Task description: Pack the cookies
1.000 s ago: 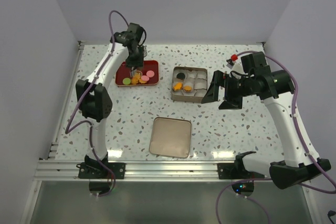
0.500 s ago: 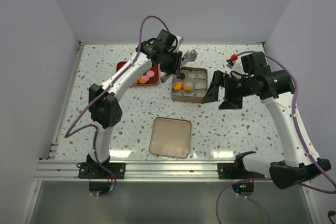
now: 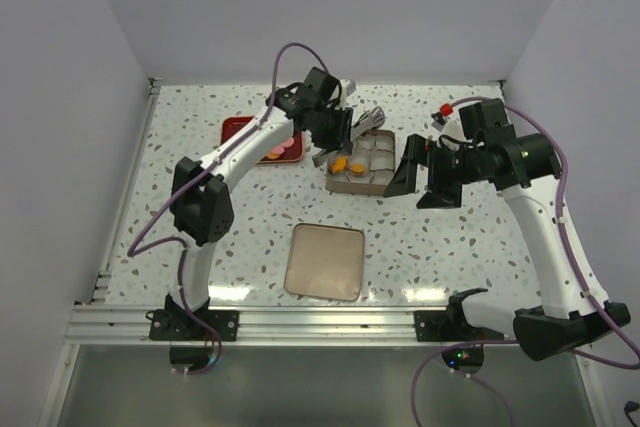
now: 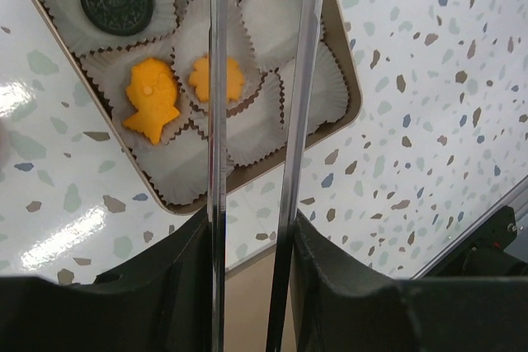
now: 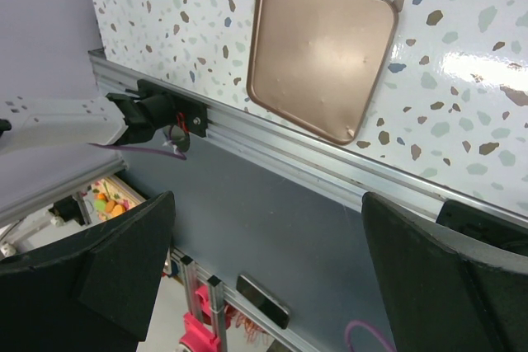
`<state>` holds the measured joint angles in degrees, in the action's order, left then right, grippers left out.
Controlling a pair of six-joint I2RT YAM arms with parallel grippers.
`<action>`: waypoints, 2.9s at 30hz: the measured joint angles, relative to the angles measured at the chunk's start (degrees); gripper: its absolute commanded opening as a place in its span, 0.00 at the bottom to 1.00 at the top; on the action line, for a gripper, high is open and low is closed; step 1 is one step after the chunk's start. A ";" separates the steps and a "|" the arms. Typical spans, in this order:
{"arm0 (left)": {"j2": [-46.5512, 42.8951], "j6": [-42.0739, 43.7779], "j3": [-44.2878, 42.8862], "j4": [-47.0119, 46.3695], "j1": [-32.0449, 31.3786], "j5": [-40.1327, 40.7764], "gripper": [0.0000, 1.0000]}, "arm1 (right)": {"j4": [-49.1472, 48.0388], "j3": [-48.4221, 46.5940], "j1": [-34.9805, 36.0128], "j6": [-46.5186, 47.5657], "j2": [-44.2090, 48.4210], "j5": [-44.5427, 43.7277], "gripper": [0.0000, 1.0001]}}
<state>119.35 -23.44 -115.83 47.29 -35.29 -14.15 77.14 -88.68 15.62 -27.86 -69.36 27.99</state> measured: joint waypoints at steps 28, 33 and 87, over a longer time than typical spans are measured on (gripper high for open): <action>3.39 -0.59 8.76 -4.72 0.00 -0.33 0.28 | 0.00 0.11 0.00 0.09 0.00 -0.02 0.99; 4.42 -1.01 8.55 -4.66 -0.07 1.57 0.29 | 0.00 0.26 0.00 0.09 0.00 -0.02 0.99; 5.42 -2.49 -3.52 2.21 -0.33 11.89 0.54 | 0.02 0.98 0.00 0.09 0.00 0.00 0.99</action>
<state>124.77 -25.93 -119.35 49.50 -35.62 -2.26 77.17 -87.70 15.62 -27.77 -69.36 27.99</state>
